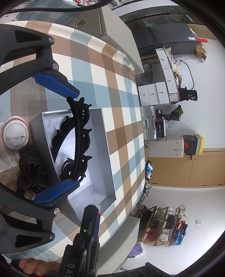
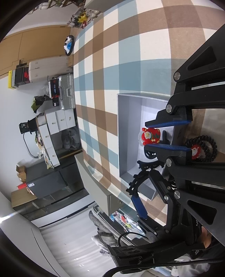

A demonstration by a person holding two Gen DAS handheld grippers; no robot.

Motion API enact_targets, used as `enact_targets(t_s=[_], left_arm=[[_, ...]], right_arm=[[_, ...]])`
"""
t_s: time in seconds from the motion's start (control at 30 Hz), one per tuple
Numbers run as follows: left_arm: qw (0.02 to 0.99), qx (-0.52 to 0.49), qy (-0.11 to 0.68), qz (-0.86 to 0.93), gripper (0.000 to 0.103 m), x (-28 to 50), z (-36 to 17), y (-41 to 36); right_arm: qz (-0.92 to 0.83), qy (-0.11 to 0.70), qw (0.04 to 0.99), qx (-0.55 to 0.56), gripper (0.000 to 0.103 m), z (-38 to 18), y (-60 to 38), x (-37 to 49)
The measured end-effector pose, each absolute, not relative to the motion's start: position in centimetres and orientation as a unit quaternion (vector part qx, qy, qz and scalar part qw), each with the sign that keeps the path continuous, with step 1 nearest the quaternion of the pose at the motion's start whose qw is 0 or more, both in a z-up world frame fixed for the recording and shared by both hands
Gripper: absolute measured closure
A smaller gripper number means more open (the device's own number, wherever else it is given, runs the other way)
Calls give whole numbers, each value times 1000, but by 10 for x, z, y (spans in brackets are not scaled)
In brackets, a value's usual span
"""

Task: Organize jewelry
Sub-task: 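Lower and release the figurine with the right tool while the left tool releases its clip, then move the right tool to the black bead bracelet beside the box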

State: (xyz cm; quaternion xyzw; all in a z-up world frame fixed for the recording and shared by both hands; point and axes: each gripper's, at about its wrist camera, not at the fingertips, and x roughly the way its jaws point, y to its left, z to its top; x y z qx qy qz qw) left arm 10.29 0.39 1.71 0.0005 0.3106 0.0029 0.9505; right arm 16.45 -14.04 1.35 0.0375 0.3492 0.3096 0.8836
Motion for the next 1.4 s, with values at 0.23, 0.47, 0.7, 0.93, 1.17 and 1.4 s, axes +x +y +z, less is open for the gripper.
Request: enact_targets(t_s=[0.23, 0.47, 0.7, 0.93, 1.17, 1.4], left_arm=[[951, 6, 309, 3, 12, 103, 16, 3], [951, 6, 309, 1, 12, 102, 17, 2], [950, 3, 312, -5, 11, 101, 18, 1], [947, 2, 319, -31, 1, 98, 24, -2], [946, -3, 322, -36, 1, 79, 28, 5], [946, -28, 324, -10, 1, 55, 19, 24]], right_arm=[[311, 351, 882, 37, 86, 12, -141, 164], [311, 350, 883, 38, 86, 13, -141, 164], [311, 351, 882, 40, 84, 13, -141, 165], [314, 340, 885, 41, 79, 20, -144, 160], [315, 316, 895, 23, 38, 26, -158, 141], [323, 328, 887, 7, 14, 17, -163, 124]])
